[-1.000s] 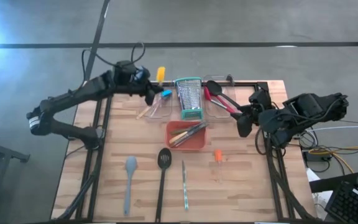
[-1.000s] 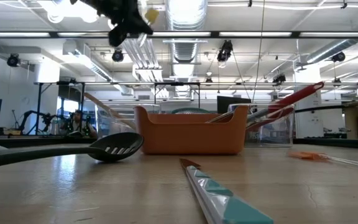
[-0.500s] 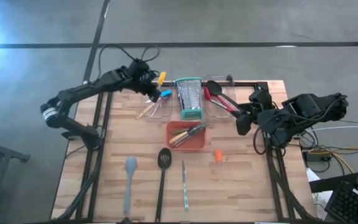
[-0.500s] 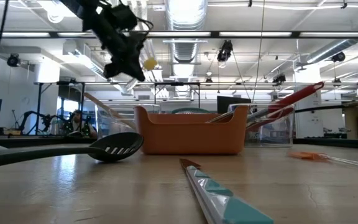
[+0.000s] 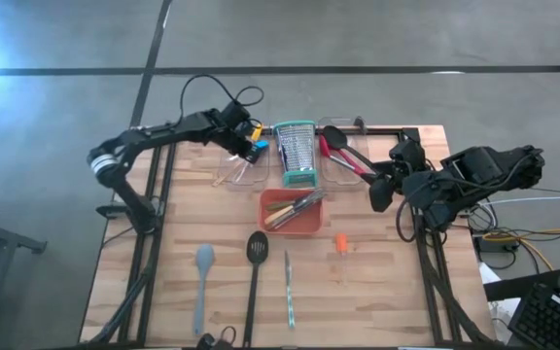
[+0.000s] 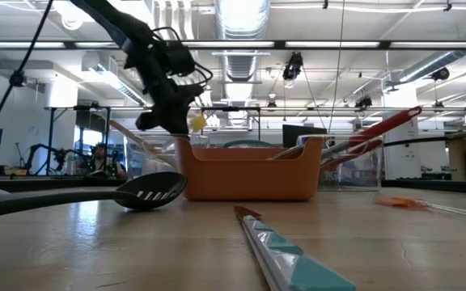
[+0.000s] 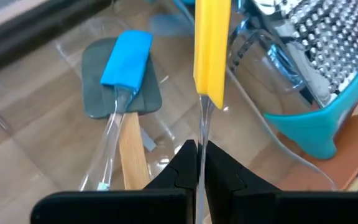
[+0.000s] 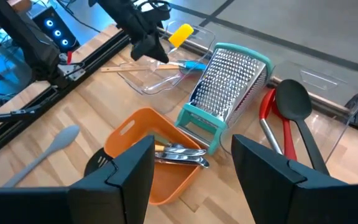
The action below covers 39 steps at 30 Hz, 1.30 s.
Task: Pick & Place Kitchen Items
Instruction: Put the yellow spatula into the left transparent bin
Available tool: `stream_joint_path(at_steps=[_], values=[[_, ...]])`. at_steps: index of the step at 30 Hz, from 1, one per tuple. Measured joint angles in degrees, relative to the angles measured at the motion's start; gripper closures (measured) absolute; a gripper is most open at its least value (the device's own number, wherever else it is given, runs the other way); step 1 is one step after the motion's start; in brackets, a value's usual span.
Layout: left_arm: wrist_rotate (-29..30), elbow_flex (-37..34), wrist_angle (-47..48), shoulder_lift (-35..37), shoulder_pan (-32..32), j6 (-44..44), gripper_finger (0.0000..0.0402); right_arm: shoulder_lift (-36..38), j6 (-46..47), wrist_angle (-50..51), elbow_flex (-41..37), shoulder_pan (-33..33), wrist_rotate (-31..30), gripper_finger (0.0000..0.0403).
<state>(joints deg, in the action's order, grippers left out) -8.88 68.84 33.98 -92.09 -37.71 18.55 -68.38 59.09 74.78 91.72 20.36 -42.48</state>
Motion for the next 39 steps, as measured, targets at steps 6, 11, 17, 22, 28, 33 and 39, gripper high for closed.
stream_joint_path(at_steps=[6,11,17,22,28,33,39], values=[[0.8,0.2,0.6,-2.2,-0.1,1.8,0.0389,0.0,-0.6,0.0,0.0,0.0,0.0,0.0197],[1.6,0.3,1.7,-3.4,-0.2,1.7,0.0389,0.0,-0.8,0.0,0.0,0.0,0.0,0.0197],[2.5,0.3,3.1,-4.0,-0.2,2.2,0.0389,0.0,-1.2,0.0,0.0,0.0,0.2,0.0197],[2.5,0.3,3.7,-4.1,-0.2,2.2,0.0389,0.0,-1.9,0.0,0.0,0.0,0.3,0.0197],[4.0,0.3,4.0,-4.1,-0.2,2.2,0.0389,0.1,-2.3,0.0,0.0,0.0,0.3,0.0197],[4.6,0.3,3.9,-4.1,-0.3,1.5,0.0389,0.1,-2.3,0.0,0.0,0.0,0.4,0.0197],[4.7,0.3,3.8,-4.1,-0.3,0.6,0.0353,0.1,-2.3,0.0,0.0,0.0,0.5,0.0197]])
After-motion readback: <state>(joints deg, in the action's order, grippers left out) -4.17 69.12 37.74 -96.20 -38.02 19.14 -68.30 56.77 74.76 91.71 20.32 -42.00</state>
